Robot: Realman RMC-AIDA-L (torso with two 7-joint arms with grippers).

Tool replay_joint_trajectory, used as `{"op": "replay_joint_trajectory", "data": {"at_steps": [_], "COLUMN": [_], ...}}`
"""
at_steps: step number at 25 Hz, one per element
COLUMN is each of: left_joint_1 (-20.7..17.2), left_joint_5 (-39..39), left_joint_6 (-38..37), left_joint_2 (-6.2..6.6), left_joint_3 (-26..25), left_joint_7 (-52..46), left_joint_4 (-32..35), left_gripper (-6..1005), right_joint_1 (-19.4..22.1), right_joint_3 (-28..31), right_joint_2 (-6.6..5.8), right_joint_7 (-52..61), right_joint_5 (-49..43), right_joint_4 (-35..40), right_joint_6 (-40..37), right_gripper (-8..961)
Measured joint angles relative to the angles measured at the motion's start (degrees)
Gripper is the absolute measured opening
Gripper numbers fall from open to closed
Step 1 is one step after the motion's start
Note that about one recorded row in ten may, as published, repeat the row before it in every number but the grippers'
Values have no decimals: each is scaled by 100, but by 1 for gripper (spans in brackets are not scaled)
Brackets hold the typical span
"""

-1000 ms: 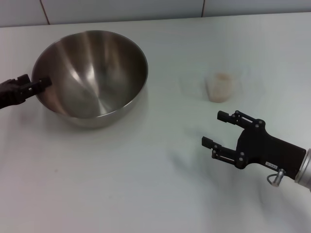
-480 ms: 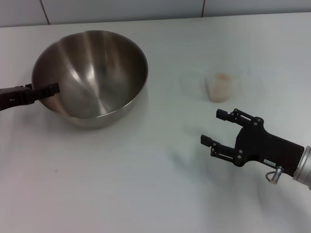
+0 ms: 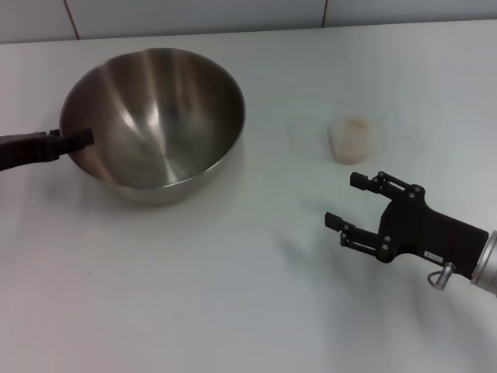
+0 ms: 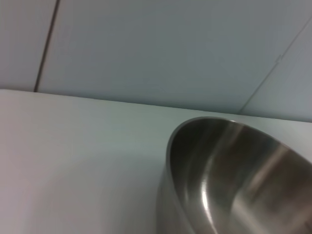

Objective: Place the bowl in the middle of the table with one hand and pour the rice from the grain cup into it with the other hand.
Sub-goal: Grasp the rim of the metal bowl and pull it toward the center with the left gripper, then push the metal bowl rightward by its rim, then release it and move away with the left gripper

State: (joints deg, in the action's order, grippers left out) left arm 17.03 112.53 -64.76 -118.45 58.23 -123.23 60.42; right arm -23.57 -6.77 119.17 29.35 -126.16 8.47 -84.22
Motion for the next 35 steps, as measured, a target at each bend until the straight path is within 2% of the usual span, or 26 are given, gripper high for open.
{"op": "replay_joint_trajectory", "data": {"at_steps": [7, 15, 26, 35], "left_joint_1": [64, 132, 177, 222], "left_joint_5": [175, 347, 351, 351], "left_joint_6": [30, 88, 201, 210], "left_joint_2": [7, -8, -11, 14], "left_joint_3": [104, 193, 198, 184], "left_joint_7": [-308, -466, -473, -474], "left_joint_4": [93, 141, 187, 215], "left_gripper": [362, 190, 36, 36], "right_joint_1": [3, 10, -50, -71], "right_joint_3": [6, 21, 85, 89], "right_joint_2": [1, 0, -9, -9], "right_joint_7": [-21, -164, -147, -142], "right_joint_5": [48, 117, 205, 273], "right_joint_4": [20, 21, 14, -5], "right_joint_6": [32, 31, 30, 84], "right_gripper": [762, 762, 761, 762]}}
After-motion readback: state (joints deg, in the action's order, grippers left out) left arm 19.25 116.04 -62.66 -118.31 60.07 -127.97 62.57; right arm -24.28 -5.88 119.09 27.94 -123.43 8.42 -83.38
